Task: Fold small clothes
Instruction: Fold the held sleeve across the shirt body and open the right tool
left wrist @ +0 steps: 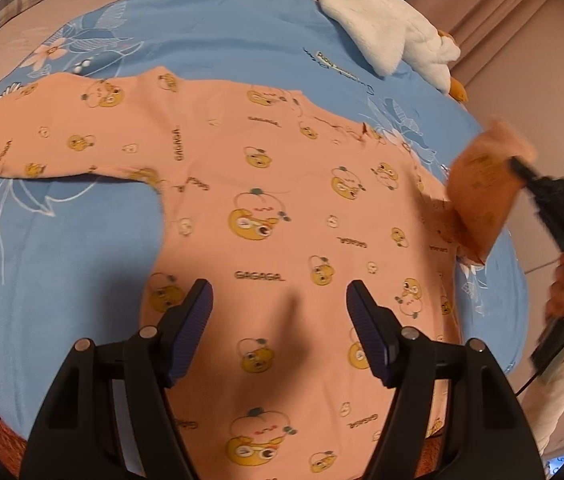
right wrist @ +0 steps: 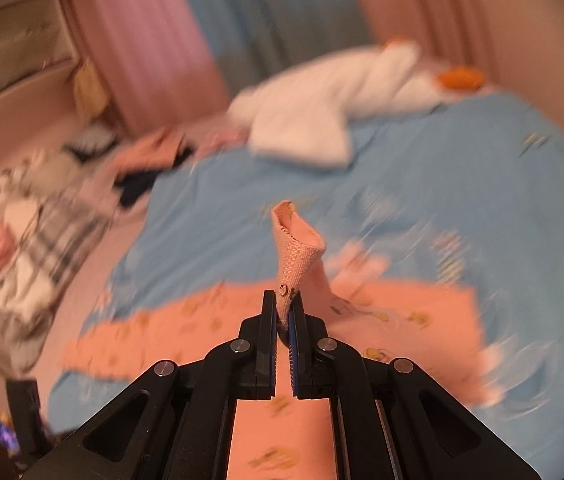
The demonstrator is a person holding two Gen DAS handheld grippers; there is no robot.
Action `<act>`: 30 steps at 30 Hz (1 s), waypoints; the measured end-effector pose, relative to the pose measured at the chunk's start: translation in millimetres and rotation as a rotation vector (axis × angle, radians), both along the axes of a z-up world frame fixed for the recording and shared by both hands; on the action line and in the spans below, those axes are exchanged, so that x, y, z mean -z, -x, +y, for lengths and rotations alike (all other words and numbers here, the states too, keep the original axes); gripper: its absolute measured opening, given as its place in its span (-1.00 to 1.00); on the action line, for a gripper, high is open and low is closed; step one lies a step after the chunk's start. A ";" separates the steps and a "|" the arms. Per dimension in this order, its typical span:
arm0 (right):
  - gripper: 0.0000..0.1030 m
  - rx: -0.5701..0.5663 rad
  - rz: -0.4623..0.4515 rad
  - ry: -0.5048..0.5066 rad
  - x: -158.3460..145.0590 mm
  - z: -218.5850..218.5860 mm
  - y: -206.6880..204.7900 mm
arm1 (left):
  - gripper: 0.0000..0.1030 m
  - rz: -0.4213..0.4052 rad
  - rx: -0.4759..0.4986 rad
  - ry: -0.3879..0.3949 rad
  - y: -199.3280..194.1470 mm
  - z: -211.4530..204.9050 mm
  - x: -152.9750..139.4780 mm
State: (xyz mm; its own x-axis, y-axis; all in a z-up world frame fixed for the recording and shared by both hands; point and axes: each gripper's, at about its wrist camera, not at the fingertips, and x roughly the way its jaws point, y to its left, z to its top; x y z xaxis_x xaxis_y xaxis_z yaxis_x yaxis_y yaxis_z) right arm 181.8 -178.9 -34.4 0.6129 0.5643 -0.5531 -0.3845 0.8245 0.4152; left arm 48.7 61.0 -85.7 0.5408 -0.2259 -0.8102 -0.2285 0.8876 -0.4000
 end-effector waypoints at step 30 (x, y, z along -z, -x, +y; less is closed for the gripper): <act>0.26 0.162 0.197 -0.003 49.6 -31.0 51.0 | 0.55 -0.003 0.135 0.110 -69.0 -20.0 6.3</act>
State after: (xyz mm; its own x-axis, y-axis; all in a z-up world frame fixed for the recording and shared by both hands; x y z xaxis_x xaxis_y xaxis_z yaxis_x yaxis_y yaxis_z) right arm 130.8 -209.9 -84.1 0.5763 0.4693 -0.6691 -0.1590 0.8674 0.4715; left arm 117.8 40.9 -92.0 0.5022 -0.3836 -0.7750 -0.1092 0.8609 -0.4969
